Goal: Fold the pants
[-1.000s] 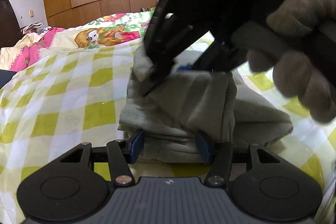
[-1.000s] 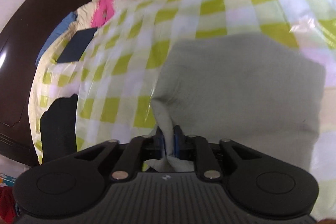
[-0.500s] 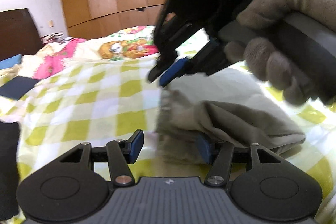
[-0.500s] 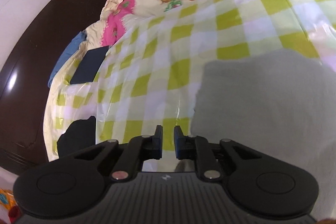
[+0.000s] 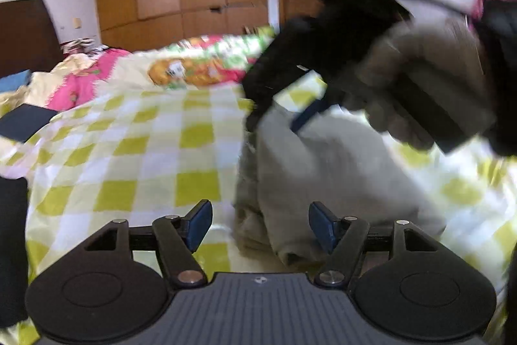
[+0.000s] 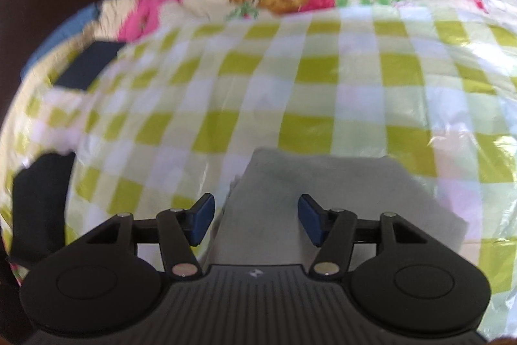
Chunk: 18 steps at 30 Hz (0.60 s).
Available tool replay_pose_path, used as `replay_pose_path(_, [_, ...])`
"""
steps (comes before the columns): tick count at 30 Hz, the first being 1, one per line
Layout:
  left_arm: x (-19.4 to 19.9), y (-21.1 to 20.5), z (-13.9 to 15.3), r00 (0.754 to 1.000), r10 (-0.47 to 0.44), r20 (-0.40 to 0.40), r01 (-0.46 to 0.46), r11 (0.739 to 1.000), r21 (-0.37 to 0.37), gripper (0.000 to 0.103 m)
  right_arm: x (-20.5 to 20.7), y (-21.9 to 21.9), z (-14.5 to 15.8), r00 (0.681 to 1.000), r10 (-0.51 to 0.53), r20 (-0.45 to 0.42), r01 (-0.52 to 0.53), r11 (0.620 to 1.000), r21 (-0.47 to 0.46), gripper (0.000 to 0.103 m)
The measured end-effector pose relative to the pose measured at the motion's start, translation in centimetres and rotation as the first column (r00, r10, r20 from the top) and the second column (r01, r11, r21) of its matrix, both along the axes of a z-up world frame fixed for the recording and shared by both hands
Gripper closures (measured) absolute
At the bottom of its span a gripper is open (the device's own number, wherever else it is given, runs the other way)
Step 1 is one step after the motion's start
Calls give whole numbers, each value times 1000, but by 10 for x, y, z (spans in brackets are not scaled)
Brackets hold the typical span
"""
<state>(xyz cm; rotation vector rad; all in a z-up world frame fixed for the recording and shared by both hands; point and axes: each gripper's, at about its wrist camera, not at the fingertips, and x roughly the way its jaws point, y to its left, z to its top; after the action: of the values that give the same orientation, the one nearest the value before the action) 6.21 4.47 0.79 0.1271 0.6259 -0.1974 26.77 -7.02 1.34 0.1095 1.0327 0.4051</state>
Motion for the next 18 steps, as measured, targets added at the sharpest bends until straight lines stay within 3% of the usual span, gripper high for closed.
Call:
replay_pose_path(1, [4,-7,-8,1000,-6,-27,6,999,31,27,2,1,-4,1000,7,6,-7,1000,-22,63])
replay_pose_path(2, [10,-11,-15,999,-13,-53,16,998,58,42,5,-1,-8,1000,3,-3,-3,1000,-16,77])
replay_pose_path(4, [16,-14,-24,994,-30,-102,38,996,78,65,11,-12,-8,999,-21,-29,23,999,45,86])
replay_pose_path(5, [18,-12,-24,993,-34,-111,41,997,64,72,12,-16,-5,999,-25,-23,27,998,62,88])
replay_pose_path(12, [27,8,3,1000,-11,-19,12,998,63,74,20,-29,13,995,-100,11,97,983,157,88])
replay_pose_path(18, [43,21,-23,994,45,-103,-38,997,73,72,36,-14,-22,994,-103,-44,109,980,168,73])
